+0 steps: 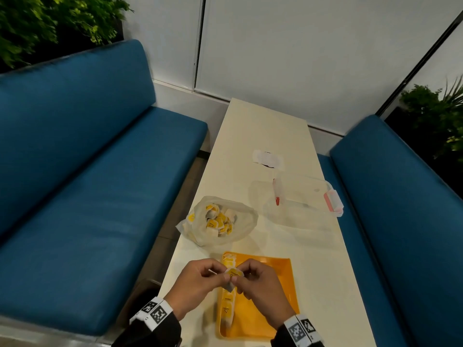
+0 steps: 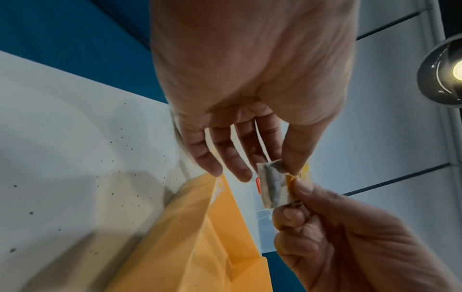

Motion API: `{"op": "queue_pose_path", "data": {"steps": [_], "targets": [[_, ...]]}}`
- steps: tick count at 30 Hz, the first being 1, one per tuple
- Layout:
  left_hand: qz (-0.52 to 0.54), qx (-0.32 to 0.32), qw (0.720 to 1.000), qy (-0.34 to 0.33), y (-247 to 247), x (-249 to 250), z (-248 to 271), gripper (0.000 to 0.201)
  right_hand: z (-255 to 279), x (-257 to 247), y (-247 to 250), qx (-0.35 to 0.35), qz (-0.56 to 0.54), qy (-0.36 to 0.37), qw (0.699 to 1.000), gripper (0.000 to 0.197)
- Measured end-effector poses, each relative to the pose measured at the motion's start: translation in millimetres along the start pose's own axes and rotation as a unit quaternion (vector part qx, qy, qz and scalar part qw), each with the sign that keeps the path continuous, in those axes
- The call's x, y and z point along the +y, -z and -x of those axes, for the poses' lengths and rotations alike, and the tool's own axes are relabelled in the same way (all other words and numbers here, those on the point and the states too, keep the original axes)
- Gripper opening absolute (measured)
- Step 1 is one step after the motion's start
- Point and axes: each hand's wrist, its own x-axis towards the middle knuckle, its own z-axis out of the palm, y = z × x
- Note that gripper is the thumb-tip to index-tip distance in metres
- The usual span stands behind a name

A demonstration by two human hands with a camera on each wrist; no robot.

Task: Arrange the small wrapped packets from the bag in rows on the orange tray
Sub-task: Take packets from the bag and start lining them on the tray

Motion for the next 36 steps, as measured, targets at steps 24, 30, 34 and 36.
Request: {"op": "queue_pose_path", "data": {"steps": [24,30,34,36], "targets": [[-0.192,-0.016,0.966,0.170,-8.1,-43.5,-11.0,0.047,-1.9,58.3,-12.0,-0.141,0.271,-0.170,0.937,0.013],[-0.190,-0.025,0.966,0.174,-8.8,-42.0,-11.5,0.048,-0.3,61.6,-26.7,-0.081,0.308,-0.134,0.938,0.018],[-0.190,-0.029,0.965,0.176,-7.8,-43.4,-12.1,0.044,0.5,58.6,-29.2,-0.067,0.319,-0.116,0.938,0.030],[-0.189,-0.029,0.965,0.177,-8.3,-43.9,-12.6,0.042,0.9,56.0,-29.7,-0.067,0.314,-0.123,0.939,0.030]]}}
